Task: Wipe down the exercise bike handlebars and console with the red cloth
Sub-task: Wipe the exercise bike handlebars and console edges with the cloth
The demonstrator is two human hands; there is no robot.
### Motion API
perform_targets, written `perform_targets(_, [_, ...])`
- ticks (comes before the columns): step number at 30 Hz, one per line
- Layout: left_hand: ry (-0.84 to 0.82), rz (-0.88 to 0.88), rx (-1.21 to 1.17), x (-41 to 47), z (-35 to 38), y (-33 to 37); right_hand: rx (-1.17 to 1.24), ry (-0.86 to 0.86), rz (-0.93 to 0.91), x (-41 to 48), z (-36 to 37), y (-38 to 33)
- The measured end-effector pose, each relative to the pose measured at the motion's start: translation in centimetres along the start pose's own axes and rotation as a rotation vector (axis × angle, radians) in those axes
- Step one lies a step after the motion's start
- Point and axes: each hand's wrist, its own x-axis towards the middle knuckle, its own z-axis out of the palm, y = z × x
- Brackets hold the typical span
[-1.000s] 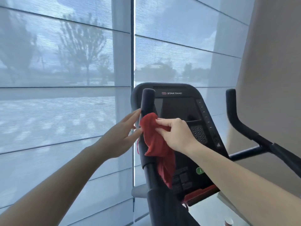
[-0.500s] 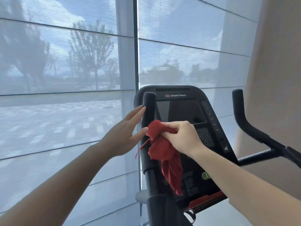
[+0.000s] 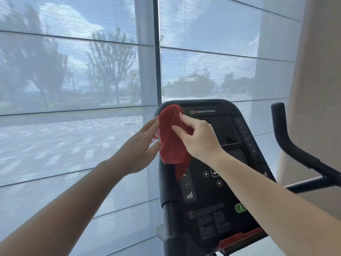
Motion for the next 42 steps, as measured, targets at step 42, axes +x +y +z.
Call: perform_targets(42, [-0.195,0.561,-0.459,4.2,-0.2,-11.7,-0.822,0.134,0.253,-5.3,8.5,-5.3])
